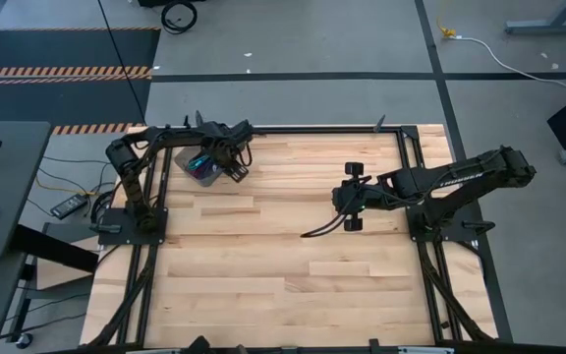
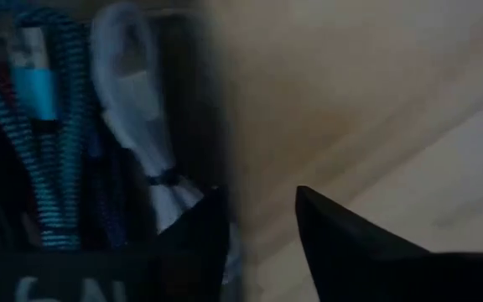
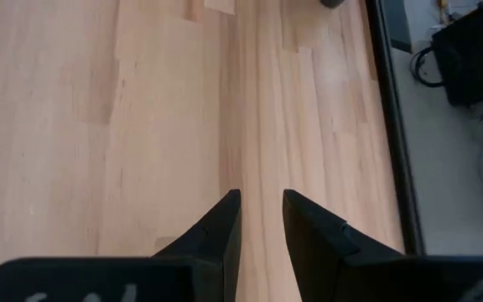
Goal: Pick and place USB-C Cables
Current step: Move the black bin to the center of the table
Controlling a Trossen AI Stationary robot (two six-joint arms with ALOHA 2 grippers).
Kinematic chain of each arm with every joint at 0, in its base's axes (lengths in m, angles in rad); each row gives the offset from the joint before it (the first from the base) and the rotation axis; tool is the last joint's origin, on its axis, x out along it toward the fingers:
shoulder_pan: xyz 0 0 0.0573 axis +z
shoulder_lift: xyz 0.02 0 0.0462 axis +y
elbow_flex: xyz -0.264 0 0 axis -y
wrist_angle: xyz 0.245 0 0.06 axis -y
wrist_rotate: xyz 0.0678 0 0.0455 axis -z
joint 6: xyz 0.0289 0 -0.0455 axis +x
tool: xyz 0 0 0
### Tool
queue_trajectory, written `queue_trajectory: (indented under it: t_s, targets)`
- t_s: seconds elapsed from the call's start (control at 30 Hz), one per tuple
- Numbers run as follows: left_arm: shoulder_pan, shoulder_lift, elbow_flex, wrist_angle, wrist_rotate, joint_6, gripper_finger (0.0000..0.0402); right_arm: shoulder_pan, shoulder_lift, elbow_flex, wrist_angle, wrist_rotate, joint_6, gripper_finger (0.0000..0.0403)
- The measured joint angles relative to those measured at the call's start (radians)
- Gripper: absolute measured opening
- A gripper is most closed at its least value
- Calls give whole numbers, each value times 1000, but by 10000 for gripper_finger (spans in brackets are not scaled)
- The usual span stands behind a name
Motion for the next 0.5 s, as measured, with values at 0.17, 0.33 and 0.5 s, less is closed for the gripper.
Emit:
queue_trajectory:
  t_s: [0.17, 0.33, 0.5]
  targets:
    - [-65, 0, 0, 15, 6, -5, 69, 0, 0, 0, 0, 89, -9, 95]
    - [-133, 0, 1, 50, 70, -47, 10, 0, 0, 0, -7, 131, -7, 95]
    - [-224, 0, 2, 113, 88, -59, 18, 0, -11, 0, -81, 140, 16, 95]
